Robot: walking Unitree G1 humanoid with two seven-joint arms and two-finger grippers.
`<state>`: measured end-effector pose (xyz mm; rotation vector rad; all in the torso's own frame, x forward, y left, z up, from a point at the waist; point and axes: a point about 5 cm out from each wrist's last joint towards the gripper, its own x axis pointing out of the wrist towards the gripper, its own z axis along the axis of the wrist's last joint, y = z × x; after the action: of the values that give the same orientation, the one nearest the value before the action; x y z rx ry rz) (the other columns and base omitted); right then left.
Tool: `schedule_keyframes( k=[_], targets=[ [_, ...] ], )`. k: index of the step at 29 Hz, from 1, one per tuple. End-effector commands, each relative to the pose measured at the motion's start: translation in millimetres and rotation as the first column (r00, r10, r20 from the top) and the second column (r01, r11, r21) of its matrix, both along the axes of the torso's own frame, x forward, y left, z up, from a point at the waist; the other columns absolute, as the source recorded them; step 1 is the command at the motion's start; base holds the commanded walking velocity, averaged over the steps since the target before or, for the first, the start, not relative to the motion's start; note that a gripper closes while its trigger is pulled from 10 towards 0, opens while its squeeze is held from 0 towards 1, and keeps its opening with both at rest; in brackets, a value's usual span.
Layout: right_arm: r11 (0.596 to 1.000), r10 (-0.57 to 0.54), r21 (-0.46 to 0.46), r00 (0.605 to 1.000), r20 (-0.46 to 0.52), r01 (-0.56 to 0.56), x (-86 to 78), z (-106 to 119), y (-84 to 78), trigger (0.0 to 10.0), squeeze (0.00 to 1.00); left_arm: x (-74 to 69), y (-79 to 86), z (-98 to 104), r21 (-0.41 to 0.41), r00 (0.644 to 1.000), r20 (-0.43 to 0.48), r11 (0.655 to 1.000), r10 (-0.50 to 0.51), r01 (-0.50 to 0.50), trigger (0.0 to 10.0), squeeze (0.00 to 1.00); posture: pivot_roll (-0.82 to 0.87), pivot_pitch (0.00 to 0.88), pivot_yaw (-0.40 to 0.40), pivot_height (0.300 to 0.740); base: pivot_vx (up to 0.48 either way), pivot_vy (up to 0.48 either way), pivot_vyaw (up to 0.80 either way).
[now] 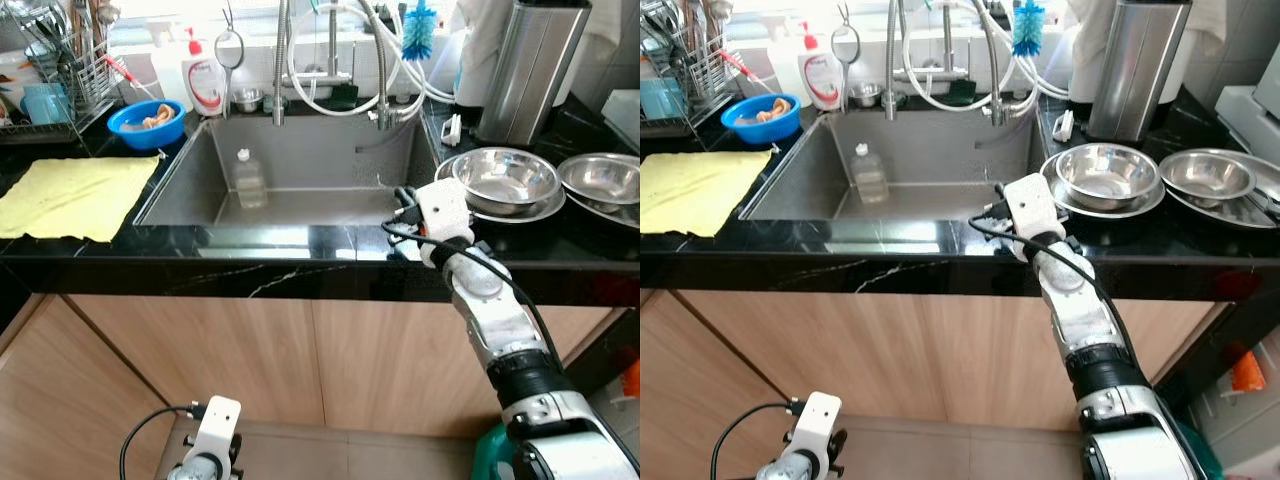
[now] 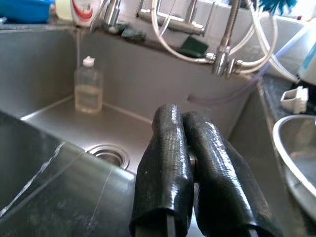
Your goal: Kitchen organization
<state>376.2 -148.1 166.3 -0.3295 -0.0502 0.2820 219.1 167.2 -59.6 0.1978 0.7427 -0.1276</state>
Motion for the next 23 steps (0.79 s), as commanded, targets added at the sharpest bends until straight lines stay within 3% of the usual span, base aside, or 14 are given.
schedule_keyframes(
  k=[1,7,9,10,11,12,23],
  targets=[
    [1.0,0.01,-0.01,1.0,-0.001,-0.01,4.4,3.0,5.3,10.0,0.0,-1.8,7.1,-2.0,0.004,0.999,-0.016,1.0,0.027,-0.027,10.0,0.0,-0.05,0.0,0.069,0.74,0.0,0.0,0.0],
    [0.999,-0.047,-0.023,0.998,-0.031,0.047,5.7,-1.3,-2.6,10.0,0.0,-8.0,11.4,-6.1,0.008,0.998,-0.04,0.999,0.04,-0.04,10.0,0.0,-0.05,0.0,0.071,0.74,0.0,0.0,0.0],
    [0.999,-0.045,-0.02,0.999,-0.029,0.044,6.2,-1.0,-3.3,10.0,0.22,-9.1,11.9,-6.7,0.009,0.998,-0.044,0.999,0.043,-0.042,10.0,0.0,-0.04,0.0,0.069,0.74,0.0,0.0,0.0],
    [0.999,-0.045,-0.021,0.999,-0.029,0.045,6.2,-0.8,-3.5,10.0,0.44,-9.4,12.0,-6.9,0.009,0.998,-0.044,0.999,0.044,-0.043,10.0,0.0,-0.04,0.0,0.069,0.74,0.0,0.0,0.0],
    [0.999,-0.048,-0.021,0.998,-0.03,0.048,6.3,-0.9,-4.1,10.0,0.85,-9.7,12.1,-7.1,0.009,0.998,-0.045,0.999,0.045,-0.044,10.0,0.0,-0.04,0.0,0.069,0.74,0.0,0.0,0.0],
    [0.998,-0.063,-0.028,0.998,-0.029,0.062,6.9,-0.9,-6.0,10.0,1.0,-10.0,12.3,-7.2,0.009,0.998,-0.045,0.999,0.049,-0.049,10.0,0.0,-0.04,0.0,0.064,0.74,0.0,0.0,0.0],
    [0.996,-0.078,-0.032,0.997,-0.006,0.078,10.2,3.4,-6.0,10.0,1.0,-10.4,11.6,-8.1,0.008,0.997,-0.045,0.998,0.055,-0.055,10.0,0.0,-0.04,0.0,0.062,0.74,0.0,0.0,0.0]
  ],
)
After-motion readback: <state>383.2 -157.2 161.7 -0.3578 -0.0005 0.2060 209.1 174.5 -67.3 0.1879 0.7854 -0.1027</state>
